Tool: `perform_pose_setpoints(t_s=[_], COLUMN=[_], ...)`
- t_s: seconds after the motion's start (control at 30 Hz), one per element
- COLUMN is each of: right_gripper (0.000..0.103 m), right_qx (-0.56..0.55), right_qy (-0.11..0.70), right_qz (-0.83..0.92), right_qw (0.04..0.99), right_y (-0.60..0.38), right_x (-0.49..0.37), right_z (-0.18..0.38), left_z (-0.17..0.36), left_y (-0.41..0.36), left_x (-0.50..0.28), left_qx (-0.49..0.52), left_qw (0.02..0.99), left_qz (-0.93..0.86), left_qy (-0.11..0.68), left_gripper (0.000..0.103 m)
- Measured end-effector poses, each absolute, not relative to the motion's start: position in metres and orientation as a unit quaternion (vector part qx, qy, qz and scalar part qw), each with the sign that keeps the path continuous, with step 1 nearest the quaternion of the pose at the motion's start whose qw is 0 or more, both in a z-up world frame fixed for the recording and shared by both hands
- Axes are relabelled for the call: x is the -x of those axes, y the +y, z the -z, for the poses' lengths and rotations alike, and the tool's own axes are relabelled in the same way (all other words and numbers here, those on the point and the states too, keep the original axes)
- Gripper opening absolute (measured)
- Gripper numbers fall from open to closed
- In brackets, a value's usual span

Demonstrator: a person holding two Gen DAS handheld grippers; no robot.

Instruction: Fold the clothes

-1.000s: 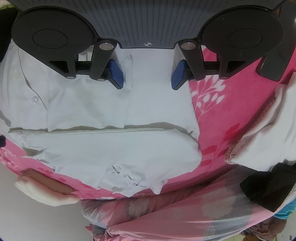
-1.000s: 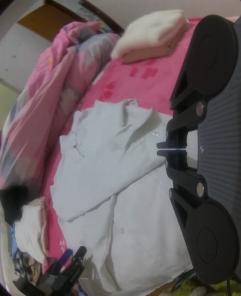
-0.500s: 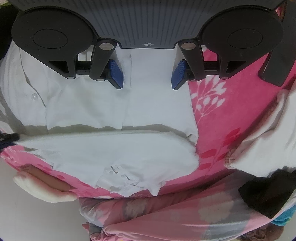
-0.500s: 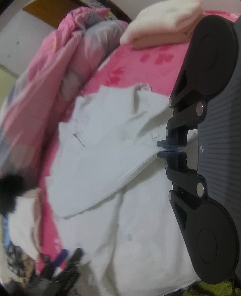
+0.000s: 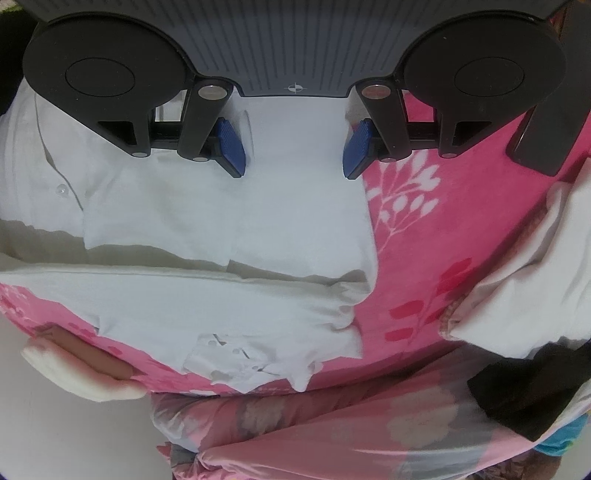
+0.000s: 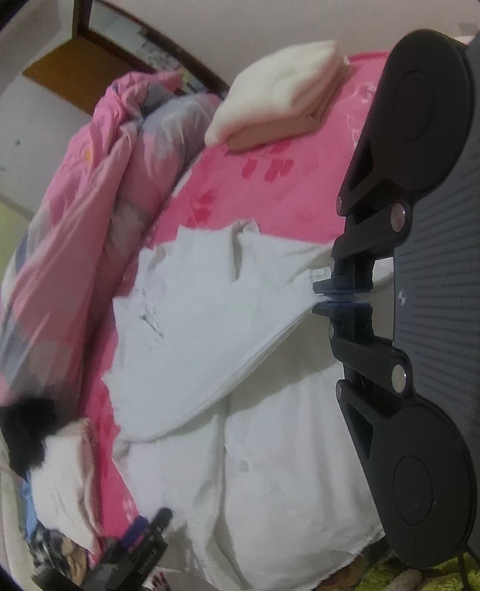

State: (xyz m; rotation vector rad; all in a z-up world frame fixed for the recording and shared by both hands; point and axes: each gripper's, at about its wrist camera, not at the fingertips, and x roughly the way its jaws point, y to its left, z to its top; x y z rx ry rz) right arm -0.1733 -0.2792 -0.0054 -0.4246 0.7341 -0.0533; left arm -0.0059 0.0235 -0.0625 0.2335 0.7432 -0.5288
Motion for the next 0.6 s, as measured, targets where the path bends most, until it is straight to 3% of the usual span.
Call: perform_pose_setpoints(t_s=[0.17, 0.3, 0.47, 0.6], right_gripper=[0.009, 0.03, 0.036, 0.043], right_qx=[0.198, 0.212, 0.106, 0.019], right_qy=[0.381, 0.393, 0.328, 0.253], right_qz=[0.012, -0.003, -0.087, -0.141], right_qw=[0.903, 0.895, 0.935, 0.957], right_y=[-0.272, -0.268, -0.287, -0.29], right_x=[0.172, 0.178, 0.179, 0.124], right_z=[0.025, 0.025, -0.038, -0.087], left_z=[0.06, 0.043, 0.019, 0.024], left_y=[0.03, 0.045, 0.075, 0.076], left_x=[0.001, -0.007, -0.048, -0.098], left_qx=[-0.098, -0.083, 0.013, 0.073], left_qw=[0.892, 0.9, 0.903, 0.909], left_qz=[0.249, 0.24, 0.244, 0.218], left_qy=[0.365, 0.355, 0.353, 0.348], left_gripper=[0.06, 0.06, 0.06, 0.059])
